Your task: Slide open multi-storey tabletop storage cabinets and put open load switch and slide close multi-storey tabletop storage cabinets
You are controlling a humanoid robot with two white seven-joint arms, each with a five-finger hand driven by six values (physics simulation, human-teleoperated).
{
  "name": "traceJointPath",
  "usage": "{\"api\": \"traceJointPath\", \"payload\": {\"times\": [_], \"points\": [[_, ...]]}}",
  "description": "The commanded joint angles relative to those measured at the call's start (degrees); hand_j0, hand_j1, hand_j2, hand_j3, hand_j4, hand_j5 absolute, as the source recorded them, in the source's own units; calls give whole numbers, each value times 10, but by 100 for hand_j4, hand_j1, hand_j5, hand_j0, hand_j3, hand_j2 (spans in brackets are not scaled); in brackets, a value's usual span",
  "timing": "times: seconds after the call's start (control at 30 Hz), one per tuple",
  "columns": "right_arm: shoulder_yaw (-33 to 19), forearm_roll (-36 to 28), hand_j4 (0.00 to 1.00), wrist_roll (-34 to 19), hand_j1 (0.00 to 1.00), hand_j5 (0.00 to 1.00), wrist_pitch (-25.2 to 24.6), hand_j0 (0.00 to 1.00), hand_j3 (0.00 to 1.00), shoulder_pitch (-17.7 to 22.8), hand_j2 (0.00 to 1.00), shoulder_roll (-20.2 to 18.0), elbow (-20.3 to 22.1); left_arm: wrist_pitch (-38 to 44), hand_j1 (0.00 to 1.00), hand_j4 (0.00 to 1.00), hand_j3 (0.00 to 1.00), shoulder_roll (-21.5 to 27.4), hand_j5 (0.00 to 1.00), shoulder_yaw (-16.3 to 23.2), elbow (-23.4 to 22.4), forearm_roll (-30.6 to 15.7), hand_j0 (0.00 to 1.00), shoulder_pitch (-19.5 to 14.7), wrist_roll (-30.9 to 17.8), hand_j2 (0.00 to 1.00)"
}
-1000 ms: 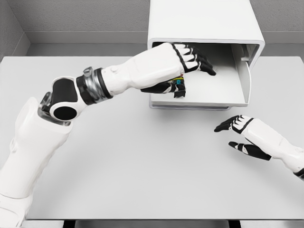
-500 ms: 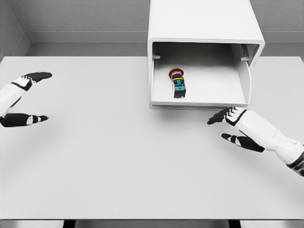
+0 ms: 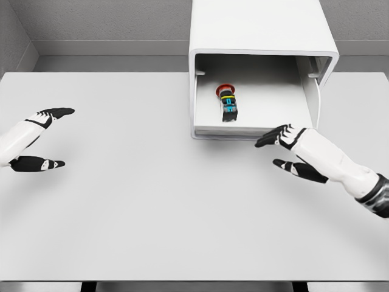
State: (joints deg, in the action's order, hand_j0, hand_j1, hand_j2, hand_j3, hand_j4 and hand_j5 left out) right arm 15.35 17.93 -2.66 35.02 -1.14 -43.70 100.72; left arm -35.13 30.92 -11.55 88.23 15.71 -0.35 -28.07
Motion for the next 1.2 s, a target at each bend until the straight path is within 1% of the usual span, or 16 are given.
{"api": "traceJointPath", "payload": {"times": [0.0,0.1,0.2,0.27,0.37,0.43,0.47,0.63,0.73,0.8,0.93,0.97,1.1,1.17], "points": [[10,-4,70,0,70,70,0,70,70,0,70,1,-1,1,100,100,100,0,100,0,0,-4,100,0,0,100],[10,-2,70,-1,70,70,0,70,70,0,70,8,-4,1,100,100,100,0,100,0,0,-4,100,0,0,100],[16,1,70,-1,70,70,0,70,70,-10,70,9,-16,1,100,100,100,0,100,0,0,-5,100,0,0,100],[27,1,70,-1,70,70,0,70,70,-25,70,17,-28,1,100,100,100,1,100,0,0,-5,100,0,0,100],[28,3,70,-1,70,70,0,70,70,-30,70,21,-41,1,100,100,100,1,100,0,0,-5,100,0,0,100],[34,5,70,-2,70,70,0,70,70,-41,70,34,-53,1,100,100,100,0,100,0,0,-5,100,0,0,100],[37,5,70,-2,70,70,0,70,70,-51,70,34,-56,1,100,100,100,0,100,0,0,-5,100,0,0,100],[47,5,71,-2,71,71,0,71,71,-70,71,38,-73,1,100,100,100,0,100,0,0,-5,100,0,0,100],[50,5,73,-2,73,73,0,73,73,-87,73,45,-85,1,100,100,100,0,100,0,0,-5,100,0,0,100],[50,5,73,-2,73,73,0,73,73,-91,73,47,-91,1,100,100,100,1,100,0,0,-5,100,0,0,100],[57,5,73,-2,73,73,0,73,73,-118,73,50,-116,1,100,100,100,1,100,0,0,-5,100,0,0,100],[57,5,73,-2,73,73,0,73,73,-120,73,57,-121,1,100,100,100,1,100,0,0,-5,100,0,0,100],[56,3,73,-1,73,73,0,73,73,-113,73,54,-115,1,100,100,100,1,100,0,0,-5,100,0,0,100],[55,3,73,0,73,73,0,73,73,-100,73,48,-86,1,100,100,100,1,100,0,0,-5,100,1,0,100]]}}
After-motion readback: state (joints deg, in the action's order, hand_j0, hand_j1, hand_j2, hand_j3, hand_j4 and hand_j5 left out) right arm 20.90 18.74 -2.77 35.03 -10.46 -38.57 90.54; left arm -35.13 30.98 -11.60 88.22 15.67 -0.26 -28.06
